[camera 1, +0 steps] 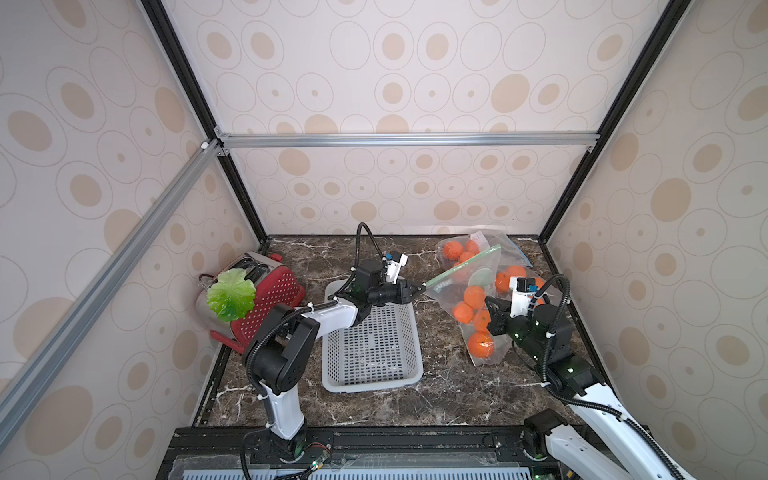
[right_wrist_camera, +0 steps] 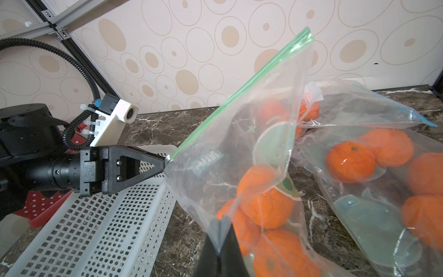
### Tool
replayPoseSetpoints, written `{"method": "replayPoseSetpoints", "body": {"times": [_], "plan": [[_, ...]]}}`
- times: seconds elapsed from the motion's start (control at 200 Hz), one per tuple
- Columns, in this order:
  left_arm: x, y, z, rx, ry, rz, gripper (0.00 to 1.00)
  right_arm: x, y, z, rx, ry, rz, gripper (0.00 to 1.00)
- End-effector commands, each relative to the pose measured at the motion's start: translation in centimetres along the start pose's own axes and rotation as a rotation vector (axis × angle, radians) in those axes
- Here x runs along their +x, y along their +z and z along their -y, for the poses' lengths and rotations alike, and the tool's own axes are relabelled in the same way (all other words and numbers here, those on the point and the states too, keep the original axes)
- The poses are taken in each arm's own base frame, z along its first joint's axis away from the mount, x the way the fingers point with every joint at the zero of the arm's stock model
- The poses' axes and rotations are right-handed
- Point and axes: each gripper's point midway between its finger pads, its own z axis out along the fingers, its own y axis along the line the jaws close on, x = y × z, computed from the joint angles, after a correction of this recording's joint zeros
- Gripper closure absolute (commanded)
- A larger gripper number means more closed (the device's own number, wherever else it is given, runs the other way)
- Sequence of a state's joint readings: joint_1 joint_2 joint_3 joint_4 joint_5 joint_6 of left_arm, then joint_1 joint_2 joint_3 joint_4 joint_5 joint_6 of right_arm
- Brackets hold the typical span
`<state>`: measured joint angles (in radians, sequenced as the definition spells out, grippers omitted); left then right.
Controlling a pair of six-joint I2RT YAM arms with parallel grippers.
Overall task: Open the zip-top bag and take out the orange
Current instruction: Unzip the zipper on the zipper food storage bag.
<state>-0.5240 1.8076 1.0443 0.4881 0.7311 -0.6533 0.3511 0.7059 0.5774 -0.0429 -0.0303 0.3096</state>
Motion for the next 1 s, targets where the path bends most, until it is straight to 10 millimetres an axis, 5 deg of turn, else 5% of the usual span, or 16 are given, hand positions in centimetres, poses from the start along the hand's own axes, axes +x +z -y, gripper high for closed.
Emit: {"method": "replayPoseSetpoints", "body": {"times": [0.0, 0.355, 0.541, 0.666, 0.996], "plan": [[-1.0, 0.4, 1.0, 0.022, 0.044, 0.015, 0.73, -0.5, -0.1, -0.3, -0.017, 0.007, 0.028, 1.00], [-1.0, -0.4, 1.9, 0.023, 0.088, -0.003, 1.00, 0.0, 0.2, 0.0, -0.009, 0.007, 0.015, 0.94], [-1.5, -1.7, 2.4, -0.070, 0.213, -0.078, 1.00, 1.6, 0.3, -0.4, -0.044, -0.054, -0.050, 0.48], [-2.5, -3.5, 3.0, -0.155, 0.337, -0.103, 1.00, 1.6, -0.1, -1.1, -0.084, -0.125, -0.040, 0.38], [-5.6, -7.0, 8.5, -0.175, 0.804, -0.042, 1.00, -4.6, -3.8, -9.8, -0.500, -0.455, 0.165, 0.39]]}}
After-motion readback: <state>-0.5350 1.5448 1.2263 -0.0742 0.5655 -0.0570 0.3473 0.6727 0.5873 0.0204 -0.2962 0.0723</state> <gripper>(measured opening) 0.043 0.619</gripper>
